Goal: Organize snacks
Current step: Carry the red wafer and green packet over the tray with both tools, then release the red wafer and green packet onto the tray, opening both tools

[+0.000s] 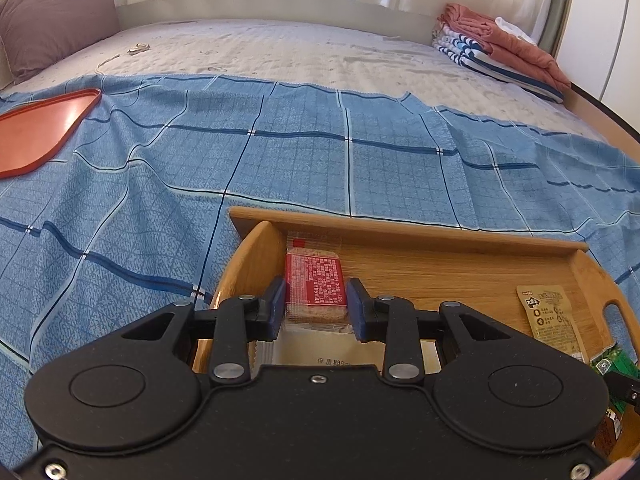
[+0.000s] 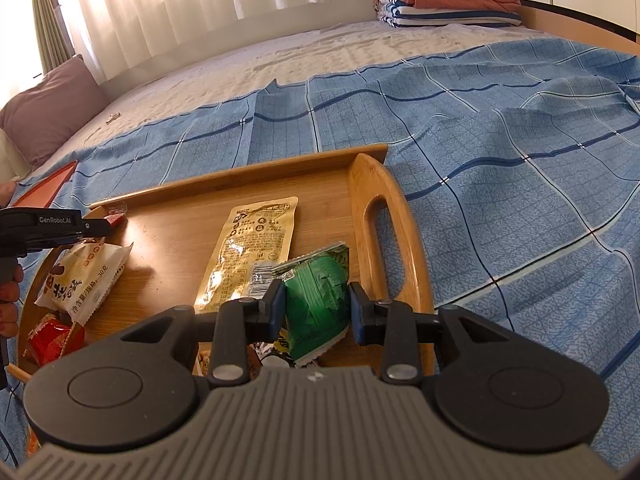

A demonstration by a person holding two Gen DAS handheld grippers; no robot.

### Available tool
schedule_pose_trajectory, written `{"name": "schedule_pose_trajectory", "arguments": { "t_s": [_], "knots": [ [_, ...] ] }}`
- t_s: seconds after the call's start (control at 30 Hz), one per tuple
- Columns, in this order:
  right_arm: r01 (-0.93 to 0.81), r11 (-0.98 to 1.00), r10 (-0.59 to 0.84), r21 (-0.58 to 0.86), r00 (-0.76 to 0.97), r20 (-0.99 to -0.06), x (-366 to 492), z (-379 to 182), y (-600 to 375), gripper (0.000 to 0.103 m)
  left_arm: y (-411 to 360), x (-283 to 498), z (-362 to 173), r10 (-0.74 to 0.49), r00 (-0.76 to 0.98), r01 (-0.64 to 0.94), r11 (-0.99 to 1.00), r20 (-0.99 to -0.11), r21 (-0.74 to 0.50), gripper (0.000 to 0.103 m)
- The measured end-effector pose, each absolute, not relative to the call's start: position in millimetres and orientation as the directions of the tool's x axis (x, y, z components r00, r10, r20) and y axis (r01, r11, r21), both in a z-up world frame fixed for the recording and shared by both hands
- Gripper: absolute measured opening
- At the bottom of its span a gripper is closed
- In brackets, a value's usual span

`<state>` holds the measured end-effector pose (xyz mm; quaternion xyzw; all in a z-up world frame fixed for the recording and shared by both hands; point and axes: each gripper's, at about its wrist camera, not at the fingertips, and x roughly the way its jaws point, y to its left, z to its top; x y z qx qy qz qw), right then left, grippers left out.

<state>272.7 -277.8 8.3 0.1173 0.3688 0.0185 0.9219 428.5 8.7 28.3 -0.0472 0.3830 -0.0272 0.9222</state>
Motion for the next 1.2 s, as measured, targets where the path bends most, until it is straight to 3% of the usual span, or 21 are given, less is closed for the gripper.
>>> {"name": "schedule_pose_trajectory", "arguments": {
  "t_s": [0.3,0.33,0.4,0.43,0.5,0.67,1.2],
  "knots": [
    [0.055,0.971,0.121,0.232,0.724,-0.679,273.7,5.4,-279.5,0.037,8.8,427.0,27.9,-0.086,0.708,0.011,0.994,-0.701,-0.111,0.035],
    [0.053,0.97,0.125,0.235,0.724,-0.679,273.8,5.2,-279.7,0.04,8.6,425.9,28.4,-0.094,0.709,0.018,0.993,-0.699,-0.116,0.039],
    [0.042,0.968,0.141,0.246,0.721,-0.678,274.3,5.4,-281.2,0.045,7.0,420.8,30.9,-0.118,0.713,0.038,0.991,-0.691,-0.13,0.059],
    [0.047,0.965,0.146,0.258,0.72,-0.678,273.8,5.5,-282.8,0.058,5.3,416.5,33.5,-0.118,0.717,0.042,0.991,-0.687,-0.126,0.064],
    [0.051,0.955,0.166,0.291,0.721,-0.673,270.8,6.4,-286.4,0.062,1.1,405.5,39.7,-0.1,0.732,0.048,0.994,-0.674,-0.096,0.081],
    [0.046,0.954,0.167,0.295,0.737,-0.655,252.0,18.2,-286.3,0.068,-2.3,374.2,59.8,-0.074,0.753,0.071,0.997,-0.654,-0.032,0.084],
    [-0.095,0.981,0.172,0.167,0.823,-0.542,123.7,59.1,-250.9,0.089,21.3,196.2,101.9,-0.173,0.819,0.153,0.985,-0.547,-0.082,0.094]
  ]
}}
